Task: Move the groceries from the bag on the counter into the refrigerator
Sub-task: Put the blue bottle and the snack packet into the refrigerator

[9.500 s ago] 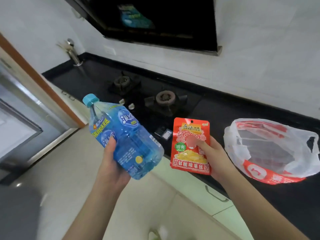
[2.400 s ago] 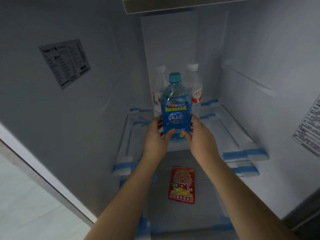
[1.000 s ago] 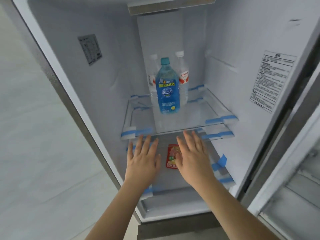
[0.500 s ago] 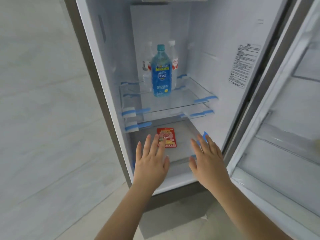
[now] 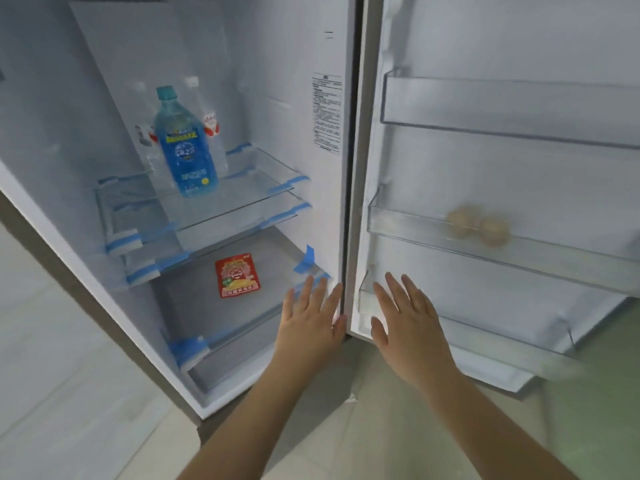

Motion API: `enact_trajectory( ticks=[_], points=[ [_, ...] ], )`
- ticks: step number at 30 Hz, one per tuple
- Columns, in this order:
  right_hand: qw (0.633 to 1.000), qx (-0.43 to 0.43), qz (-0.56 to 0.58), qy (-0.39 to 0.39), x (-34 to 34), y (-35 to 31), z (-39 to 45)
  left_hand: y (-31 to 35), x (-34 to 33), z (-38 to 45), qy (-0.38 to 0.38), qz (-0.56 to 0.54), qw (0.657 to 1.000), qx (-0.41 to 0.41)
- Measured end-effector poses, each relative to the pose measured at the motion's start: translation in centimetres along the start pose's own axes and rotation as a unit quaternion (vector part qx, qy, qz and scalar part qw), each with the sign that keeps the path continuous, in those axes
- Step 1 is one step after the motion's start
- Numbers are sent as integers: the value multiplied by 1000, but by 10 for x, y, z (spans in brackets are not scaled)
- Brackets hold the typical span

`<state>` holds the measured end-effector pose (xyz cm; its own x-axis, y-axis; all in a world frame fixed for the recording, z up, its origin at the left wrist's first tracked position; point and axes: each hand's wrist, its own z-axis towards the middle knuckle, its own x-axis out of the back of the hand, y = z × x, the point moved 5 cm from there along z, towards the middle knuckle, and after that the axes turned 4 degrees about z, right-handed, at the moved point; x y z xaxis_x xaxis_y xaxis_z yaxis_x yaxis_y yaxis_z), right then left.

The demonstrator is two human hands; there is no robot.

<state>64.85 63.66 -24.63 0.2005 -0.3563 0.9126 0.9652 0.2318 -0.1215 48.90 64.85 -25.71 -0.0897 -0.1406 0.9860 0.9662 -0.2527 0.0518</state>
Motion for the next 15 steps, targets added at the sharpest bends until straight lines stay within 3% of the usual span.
enact_trajectory(
  ticks=[11, 15],
  points=[
    [986, -152, -21, -72, 6, 162, -73, 156, -72, 48, -71, 2, 988, -136],
    [971, -183, -6, -155, -2, 205, -88, 197, -92, 54, -96, -11, 984, -149]
  ],
)
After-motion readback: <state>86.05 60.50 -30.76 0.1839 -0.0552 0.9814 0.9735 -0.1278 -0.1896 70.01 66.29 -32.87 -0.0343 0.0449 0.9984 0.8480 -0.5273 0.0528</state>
